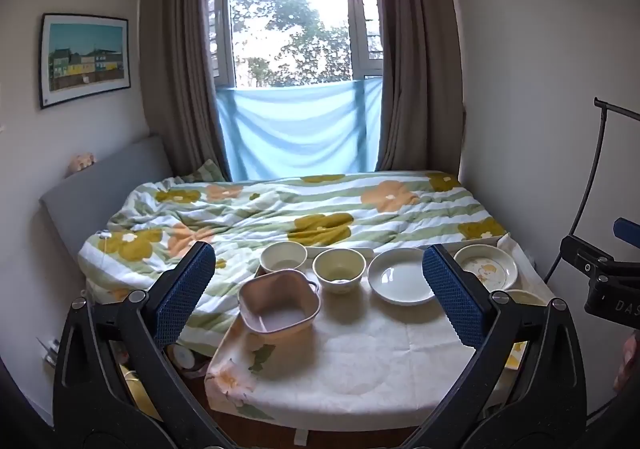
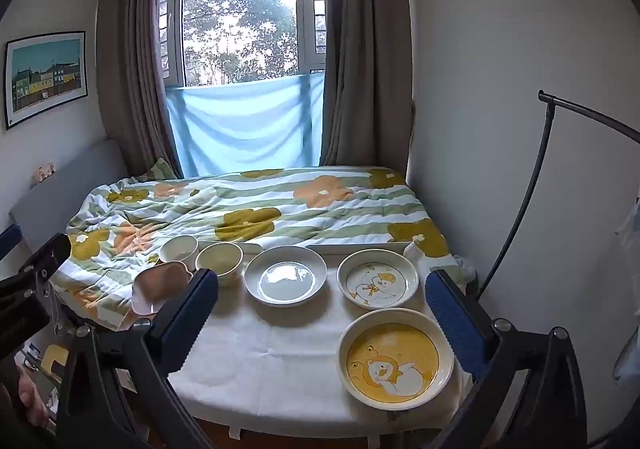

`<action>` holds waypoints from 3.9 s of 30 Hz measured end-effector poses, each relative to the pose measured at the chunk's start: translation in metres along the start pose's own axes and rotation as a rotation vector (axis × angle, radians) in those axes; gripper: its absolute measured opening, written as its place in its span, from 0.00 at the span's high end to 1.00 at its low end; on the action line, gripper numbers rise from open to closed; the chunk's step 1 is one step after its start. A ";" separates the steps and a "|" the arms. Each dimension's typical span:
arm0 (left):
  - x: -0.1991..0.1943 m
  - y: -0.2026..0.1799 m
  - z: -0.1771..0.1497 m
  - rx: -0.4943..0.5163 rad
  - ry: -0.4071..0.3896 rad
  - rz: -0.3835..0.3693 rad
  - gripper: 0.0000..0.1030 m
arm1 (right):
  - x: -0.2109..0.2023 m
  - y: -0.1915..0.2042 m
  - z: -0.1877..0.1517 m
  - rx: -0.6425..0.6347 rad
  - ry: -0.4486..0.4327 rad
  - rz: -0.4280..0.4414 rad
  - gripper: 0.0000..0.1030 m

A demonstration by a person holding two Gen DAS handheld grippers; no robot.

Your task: Organize plates and bowls

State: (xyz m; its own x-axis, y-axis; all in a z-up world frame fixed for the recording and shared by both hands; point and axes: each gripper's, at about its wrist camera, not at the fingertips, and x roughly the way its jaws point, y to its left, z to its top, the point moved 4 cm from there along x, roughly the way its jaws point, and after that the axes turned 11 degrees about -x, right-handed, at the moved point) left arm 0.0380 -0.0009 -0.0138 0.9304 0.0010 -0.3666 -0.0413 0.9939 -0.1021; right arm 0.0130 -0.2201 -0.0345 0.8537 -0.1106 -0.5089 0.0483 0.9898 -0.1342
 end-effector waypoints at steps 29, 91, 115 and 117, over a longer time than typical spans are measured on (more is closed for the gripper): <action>-0.006 -0.003 0.005 -0.009 -0.025 -0.018 0.00 | 0.003 0.000 -0.003 -0.003 0.011 0.000 0.00; 0.015 -0.006 0.005 -0.001 0.011 -0.040 0.00 | 0.020 0.014 -0.007 0.011 0.035 0.008 0.00; 0.221 -0.204 -0.160 0.253 0.694 -0.549 0.00 | 0.093 -0.132 -0.180 0.468 0.405 0.011 0.00; 0.238 -0.216 -0.186 0.260 0.782 -0.567 0.01 | 0.106 -0.138 -0.195 0.510 0.422 0.054 0.00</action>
State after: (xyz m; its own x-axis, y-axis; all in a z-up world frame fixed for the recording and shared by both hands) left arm 0.2004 -0.2361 -0.2514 0.2830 -0.4603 -0.8414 0.5023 0.8185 -0.2788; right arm -0.0038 -0.3864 -0.2358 0.5903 0.0177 -0.8070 0.3387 0.9021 0.2675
